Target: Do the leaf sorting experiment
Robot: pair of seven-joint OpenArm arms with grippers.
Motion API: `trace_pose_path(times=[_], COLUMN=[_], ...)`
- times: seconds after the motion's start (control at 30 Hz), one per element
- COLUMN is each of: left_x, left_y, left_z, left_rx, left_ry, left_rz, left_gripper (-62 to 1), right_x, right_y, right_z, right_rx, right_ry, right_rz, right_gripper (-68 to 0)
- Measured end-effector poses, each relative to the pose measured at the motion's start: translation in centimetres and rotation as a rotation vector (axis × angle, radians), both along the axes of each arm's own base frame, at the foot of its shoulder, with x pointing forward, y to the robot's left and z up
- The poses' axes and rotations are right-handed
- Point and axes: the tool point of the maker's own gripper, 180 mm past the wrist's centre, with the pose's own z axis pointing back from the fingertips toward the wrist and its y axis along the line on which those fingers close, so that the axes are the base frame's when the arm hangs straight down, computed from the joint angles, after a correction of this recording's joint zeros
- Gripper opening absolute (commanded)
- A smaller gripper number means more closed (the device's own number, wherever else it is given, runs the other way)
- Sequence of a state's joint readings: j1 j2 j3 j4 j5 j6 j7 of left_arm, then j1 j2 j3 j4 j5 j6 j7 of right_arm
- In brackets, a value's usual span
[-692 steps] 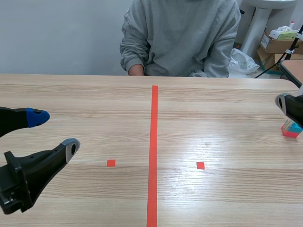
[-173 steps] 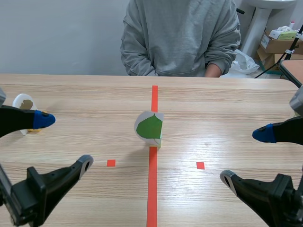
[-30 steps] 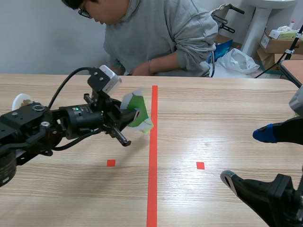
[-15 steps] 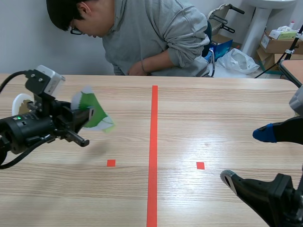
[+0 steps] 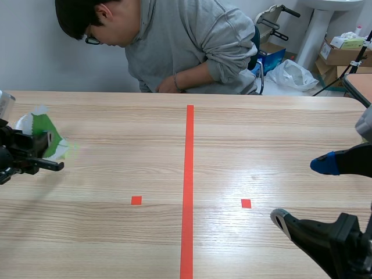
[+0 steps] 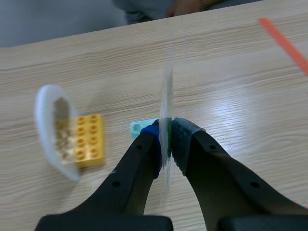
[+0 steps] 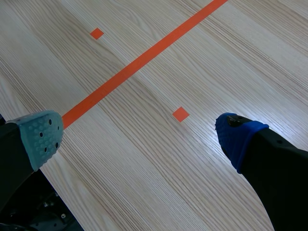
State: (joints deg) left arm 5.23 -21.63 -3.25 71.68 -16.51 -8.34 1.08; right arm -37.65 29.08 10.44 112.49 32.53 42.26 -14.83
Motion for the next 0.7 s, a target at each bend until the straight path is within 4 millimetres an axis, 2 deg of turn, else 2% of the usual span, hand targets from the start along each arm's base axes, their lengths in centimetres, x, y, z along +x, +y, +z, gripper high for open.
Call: trace_pose_path(times=[0.07,0.17,0.43,0.7], left_x=[0.1,0.1,-0.5,0.9], left_y=[0.7,0.7,2.0,3.2], left_z=[0.0,-0.6,-4.2,-4.6], left_rx=[0.022,0.027,0.026,0.044], left_ry=[-0.007,0.005,0.094,0.098], left_rz=[0.041,0.051,0.097,0.124], left_gripper=[-56.3,-56.3,-56.3,-56.3], right_x=[0.0,0.0,0.5,0.5], right_y=[0.0,0.0,0.2,0.2], right_z=[0.0,0.0,0.4,0.4], right_rx=[0.000,0.001,0.020,0.020], right_ry=[0.000,0.000,-0.017,-0.017], right_rz=[0.000,0.000,-0.016,-0.016], right_gripper=[-0.8,-0.8,-0.8,-0.8])
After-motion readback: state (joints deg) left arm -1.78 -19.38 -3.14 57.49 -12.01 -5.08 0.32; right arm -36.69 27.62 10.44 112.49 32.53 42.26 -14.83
